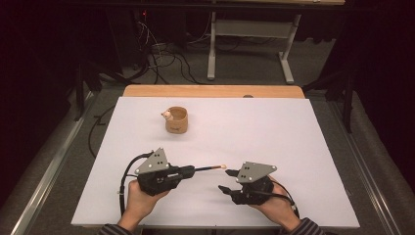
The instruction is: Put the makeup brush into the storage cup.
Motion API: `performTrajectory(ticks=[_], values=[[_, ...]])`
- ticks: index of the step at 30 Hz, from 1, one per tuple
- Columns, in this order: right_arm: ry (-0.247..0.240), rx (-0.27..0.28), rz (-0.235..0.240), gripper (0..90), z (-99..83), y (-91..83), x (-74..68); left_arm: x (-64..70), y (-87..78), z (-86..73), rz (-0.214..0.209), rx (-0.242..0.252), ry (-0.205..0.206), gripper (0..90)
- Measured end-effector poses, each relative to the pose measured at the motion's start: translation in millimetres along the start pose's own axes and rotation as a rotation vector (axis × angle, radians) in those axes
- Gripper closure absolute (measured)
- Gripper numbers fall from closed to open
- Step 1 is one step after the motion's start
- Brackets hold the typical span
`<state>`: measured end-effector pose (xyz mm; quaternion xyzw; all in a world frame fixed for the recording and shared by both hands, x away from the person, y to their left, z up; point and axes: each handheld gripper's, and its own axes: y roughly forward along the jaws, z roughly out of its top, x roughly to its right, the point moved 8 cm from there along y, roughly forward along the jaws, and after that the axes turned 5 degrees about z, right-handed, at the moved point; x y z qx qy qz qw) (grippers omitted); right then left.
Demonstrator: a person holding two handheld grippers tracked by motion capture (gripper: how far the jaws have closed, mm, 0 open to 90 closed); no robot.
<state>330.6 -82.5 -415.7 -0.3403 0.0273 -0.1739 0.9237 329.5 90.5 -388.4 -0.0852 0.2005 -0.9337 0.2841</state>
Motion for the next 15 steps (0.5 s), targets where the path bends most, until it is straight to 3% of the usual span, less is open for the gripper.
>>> performTrajectory(ticks=[10, 15], values=[[0.049, -0.002, 0.051, 51.3, -1.9, 18.6, -7.2, 1.8, 2.0, 1.1, 0.014, 0.009, 0.001, 84.6], [0.056, 0.004, 0.053, 50.5, 0.7, 22.4, -7.5, 1.6, 4.1, 0.3, 0.02, 0.006, 0.0, 84.5]])
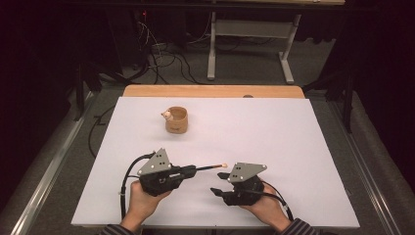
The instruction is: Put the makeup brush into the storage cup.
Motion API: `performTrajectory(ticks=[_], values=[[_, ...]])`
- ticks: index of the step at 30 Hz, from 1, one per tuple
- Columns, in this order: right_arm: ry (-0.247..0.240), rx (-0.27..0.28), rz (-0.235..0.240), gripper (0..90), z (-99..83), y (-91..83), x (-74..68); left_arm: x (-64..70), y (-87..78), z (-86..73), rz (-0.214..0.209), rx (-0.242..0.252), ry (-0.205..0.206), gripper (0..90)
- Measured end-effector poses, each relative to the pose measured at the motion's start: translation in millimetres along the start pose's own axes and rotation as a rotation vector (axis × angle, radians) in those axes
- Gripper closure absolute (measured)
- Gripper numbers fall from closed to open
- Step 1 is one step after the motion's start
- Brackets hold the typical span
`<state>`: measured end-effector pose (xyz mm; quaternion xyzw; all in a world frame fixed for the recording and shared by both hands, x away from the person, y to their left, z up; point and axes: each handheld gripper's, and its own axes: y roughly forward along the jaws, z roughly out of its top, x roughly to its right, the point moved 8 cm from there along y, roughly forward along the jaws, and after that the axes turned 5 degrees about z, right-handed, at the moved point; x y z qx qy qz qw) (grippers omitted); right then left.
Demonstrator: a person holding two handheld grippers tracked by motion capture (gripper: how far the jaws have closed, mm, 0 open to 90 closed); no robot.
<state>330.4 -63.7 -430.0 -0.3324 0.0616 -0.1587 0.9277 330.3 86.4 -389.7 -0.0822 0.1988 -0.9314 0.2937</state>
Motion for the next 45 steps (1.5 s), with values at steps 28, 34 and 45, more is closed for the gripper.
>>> performTrajectory(ticks=[28, 34, 45], values=[[0.037, 0.022, 0.001, 45.4, 4.6, 8.8, -0.1, 5.4, 6.6, -2.4, -0.009, -0.012, 0.001, 84.5], [0.04, 0.032, -0.004, 45.3, 5.4, 8.2, 0.8, 5.6, 7.3, -2.9, -0.01, -0.015, 0.002, 84.5], [0.046, 0.059, -0.031, 45.0, 7.6, 4.4, 3.6, 5.2, 8.6, -4.7, -0.001, -0.024, 0.001, 84.5]])
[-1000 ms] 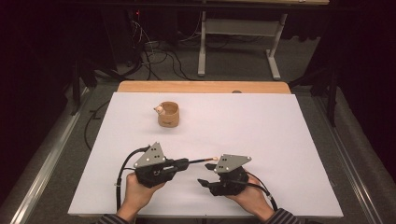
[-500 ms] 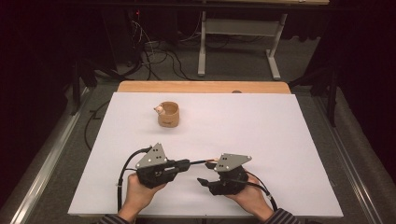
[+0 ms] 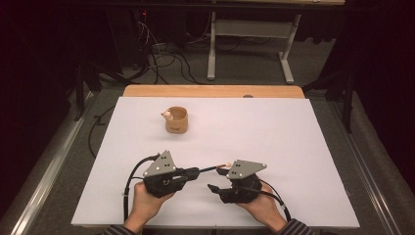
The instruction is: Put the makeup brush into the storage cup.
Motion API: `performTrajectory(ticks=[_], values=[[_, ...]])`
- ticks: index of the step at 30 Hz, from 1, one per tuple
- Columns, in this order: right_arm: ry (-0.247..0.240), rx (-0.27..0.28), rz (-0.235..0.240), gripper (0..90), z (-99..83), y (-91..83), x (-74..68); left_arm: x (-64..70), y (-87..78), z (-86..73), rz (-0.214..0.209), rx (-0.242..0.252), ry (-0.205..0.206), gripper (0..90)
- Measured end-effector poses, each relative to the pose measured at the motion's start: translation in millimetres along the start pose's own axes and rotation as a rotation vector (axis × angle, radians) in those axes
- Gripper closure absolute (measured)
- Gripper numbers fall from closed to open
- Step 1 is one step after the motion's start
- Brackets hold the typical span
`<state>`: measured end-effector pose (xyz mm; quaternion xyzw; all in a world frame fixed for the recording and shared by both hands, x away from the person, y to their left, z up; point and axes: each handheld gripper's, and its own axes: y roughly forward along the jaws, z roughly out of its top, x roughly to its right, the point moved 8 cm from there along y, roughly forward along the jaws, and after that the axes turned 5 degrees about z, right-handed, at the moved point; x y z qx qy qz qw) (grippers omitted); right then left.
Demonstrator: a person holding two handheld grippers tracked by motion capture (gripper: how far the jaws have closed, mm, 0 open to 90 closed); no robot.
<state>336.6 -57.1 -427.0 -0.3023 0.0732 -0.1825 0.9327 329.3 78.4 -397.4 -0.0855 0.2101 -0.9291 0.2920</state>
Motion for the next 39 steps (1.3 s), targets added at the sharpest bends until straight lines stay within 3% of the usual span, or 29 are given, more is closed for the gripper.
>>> performTrajectory(ticks=[15, 17, 23, 29, 39], values=[[-0.001, 0.053, -0.04, 40.9, 4.6, -4.7, 2.5, 1.3, 4.7, -4.5, 0.006, -0.028, 0.003, 84.5], [0.002, 0.065, -0.039, 41.2, 6.0, -6.3, 2.7, 2.2, 5.9, -3.9, 0.036, -0.029, 0.019, 84.5], [-0.017, 0.053, -0.017, 43.2, 5.2, -4.4, -4.8, -0.1, 3.1, -2.5, 0.042, -0.01, 0.007, 84.6], [0.007, 0.014, -0.014, 41.4, 0.0, 2.4, -2.8, 2.1, 3.4, -1.5, 0.029, -0.002, 0.002, 84.5], [0.009, 0.042, -0.023, 41.2, 2.9, -1.0, -0.3, 3.1, 6.1, -2.9, 0.024, -0.009, -0.005, 84.5]])
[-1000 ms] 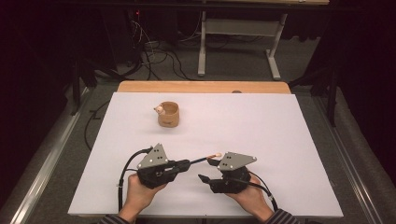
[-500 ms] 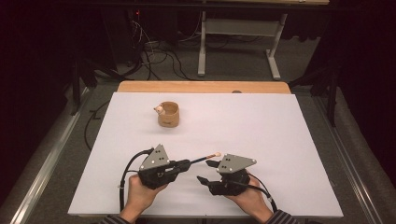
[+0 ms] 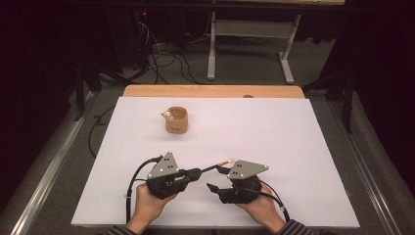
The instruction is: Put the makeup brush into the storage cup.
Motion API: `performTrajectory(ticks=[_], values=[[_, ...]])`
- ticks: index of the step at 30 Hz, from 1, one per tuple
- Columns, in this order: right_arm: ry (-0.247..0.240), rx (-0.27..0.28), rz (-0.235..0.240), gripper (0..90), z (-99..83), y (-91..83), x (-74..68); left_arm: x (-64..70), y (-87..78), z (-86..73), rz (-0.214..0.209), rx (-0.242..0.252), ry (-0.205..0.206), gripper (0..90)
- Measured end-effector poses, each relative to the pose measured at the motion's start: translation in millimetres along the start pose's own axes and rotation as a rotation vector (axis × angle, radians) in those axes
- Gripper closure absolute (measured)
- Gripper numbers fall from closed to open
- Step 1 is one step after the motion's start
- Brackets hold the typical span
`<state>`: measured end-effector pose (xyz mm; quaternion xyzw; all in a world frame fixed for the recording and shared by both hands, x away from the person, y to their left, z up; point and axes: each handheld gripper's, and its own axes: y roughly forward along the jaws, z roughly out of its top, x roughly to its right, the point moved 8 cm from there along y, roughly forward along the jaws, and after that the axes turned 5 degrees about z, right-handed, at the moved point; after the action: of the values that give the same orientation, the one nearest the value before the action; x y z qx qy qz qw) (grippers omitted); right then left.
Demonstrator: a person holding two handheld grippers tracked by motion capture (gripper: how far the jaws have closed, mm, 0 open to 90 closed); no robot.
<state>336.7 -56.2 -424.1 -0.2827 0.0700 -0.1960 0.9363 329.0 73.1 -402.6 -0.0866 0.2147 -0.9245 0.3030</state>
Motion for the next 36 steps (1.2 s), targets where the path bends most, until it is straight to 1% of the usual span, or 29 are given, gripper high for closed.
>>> performTrajectory(ticks=[5, 10, 12, 15, 17, 21, 22, 26, 28, 29, 30, 32, 33, 35, 36], values=[[-0.005, 0.015, -0.005, 41.2, 1.9, -1.0, 0.1, -0.2, 0.6, -0.6, 0.001, -0.001, -0.003, 84.4], [-0.009, 0.017, -0.007, 41.1, 2.3, -1.4, -0.1, 0.3, 0.8, -0.6, 0.001, -0.001, -0.001, 84.4], [-0.011, -0.004, -0.007, 39.7, -0.2, 2.0, 0.2, 2.9, 1.8, -0.5, -0.007, -0.002, 0.005, 84.5], [-0.004, -0.011, -0.007, 39.7, -1.4, 3.5, 1.4, 3.5, 2.1, -0.3, -0.009, -0.002, 0.007, 84.5], [-0.012, 0.006, -0.012, 39.9, 1.2, 1.5, 2.5, 2.9, 2.3, -1.1, -0.01, -0.007, 0.005, 84.5], [-0.005, 0.022, -0.017, 39.9, 4.3, -2.1, 3.4, 3.9, 4.0, -2.1, -0.007, -0.014, 0.013, 84.4], [-0.001, 0.038, -0.015, 39.9, 5.5, -2.7, 3.1, 4.2, 4.2, -2.1, -0.006, -0.014, 0.015, 84.4], [0.005, 0.045, -0.009, 40.4, 6.5, -4.1, 3.1, 4.6, 4.6, -2.9, -0.002, -0.02, 0.023, 84.5], [0.016, 0.061, -0.004, 40.8, 8.1, -5.4, 3.9, 5.0, 5.7, -3.6, -0.001, -0.025, 0.027, 84.5], [0.031, 0.063, -0.006, 40.8, 8.4, -6.6, 4.0, 5.4, 6.0, -3.8, -0.002, -0.027, 0.028, 84.5], [0.028, 0.07, -0.004, 40.8, 9.3, -7.3, 4.9, 5.7, 6.2, -3.8, -0.002, -0.027, 0.029, 84.5], [0.044, 0.082, 0.001, 40.9, 10.4, -9.1, 6.7, 5.9, 6.1, -3.5, 0.001, -0.026, 0.03, 84.5], [0.044, 0.082, 0.001, 40.9, 10.4, -9.1, 6.7, 5.9, 6.1, -3.5, 0.001, -0.026, 0.03, 84.5], [0.085, 0.102, 0.014, 42.1, 11.4, -10.3, 7.6, 5.8, 5.8, -3.3, 0.004, -0.024, 0.032, 84.5], [0.092, 0.109, 0.017, 42.6, 11.8, -11.0, 8.5, 6.0, 5.4, -2.8, 0.007, -0.019, 0.033, 84.5]])
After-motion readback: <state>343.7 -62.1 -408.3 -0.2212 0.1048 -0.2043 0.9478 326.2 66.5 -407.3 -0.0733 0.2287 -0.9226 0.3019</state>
